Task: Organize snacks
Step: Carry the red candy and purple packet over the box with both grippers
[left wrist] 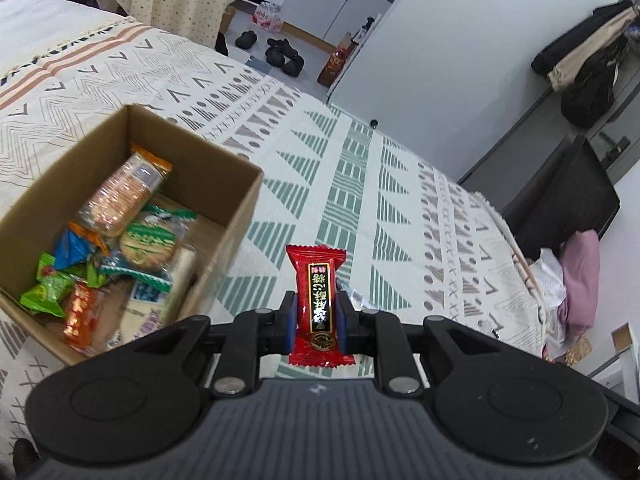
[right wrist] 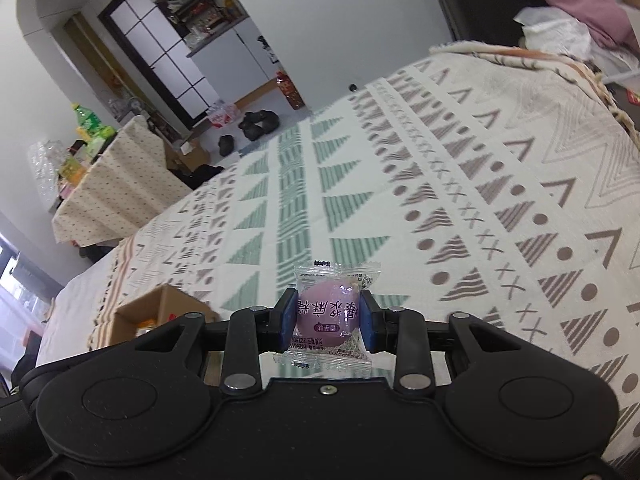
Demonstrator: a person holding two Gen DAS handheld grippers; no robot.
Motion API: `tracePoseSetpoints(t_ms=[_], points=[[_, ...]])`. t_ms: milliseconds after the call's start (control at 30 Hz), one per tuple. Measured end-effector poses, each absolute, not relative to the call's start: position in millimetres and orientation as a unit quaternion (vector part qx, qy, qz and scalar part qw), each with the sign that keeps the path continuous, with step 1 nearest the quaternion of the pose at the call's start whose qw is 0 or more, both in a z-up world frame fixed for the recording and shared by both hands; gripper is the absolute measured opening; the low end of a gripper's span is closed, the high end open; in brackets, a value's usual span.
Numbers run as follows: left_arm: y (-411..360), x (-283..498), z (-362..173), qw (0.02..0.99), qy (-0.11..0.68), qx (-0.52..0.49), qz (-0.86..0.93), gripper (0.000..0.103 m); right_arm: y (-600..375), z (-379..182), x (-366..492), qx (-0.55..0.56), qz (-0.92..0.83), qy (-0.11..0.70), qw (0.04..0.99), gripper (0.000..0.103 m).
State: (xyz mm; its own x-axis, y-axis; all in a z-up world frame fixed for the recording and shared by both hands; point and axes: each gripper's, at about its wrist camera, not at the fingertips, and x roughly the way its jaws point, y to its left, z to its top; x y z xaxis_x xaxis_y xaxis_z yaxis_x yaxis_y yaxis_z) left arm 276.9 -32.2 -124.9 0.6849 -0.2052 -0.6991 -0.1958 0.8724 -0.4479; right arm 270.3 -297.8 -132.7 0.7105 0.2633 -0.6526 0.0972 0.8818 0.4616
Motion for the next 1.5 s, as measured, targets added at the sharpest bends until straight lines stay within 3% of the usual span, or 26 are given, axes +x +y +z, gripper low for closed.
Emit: tracePoseSetpoints(t_ms=[700,1500], points=[[41.1,274.7,-104.8,0.875,0.361,-0.323,0.019,0.019,-218.2,-101.1,269.4,0.208,0.084,0.364,0.904,0.031],[120.5,286.3,-124.8,0.843,0.359,-0.392,0.087,0.019,-149.9,-103.0,295.0,0.208,0.129,0.37,0.896,0.031]])
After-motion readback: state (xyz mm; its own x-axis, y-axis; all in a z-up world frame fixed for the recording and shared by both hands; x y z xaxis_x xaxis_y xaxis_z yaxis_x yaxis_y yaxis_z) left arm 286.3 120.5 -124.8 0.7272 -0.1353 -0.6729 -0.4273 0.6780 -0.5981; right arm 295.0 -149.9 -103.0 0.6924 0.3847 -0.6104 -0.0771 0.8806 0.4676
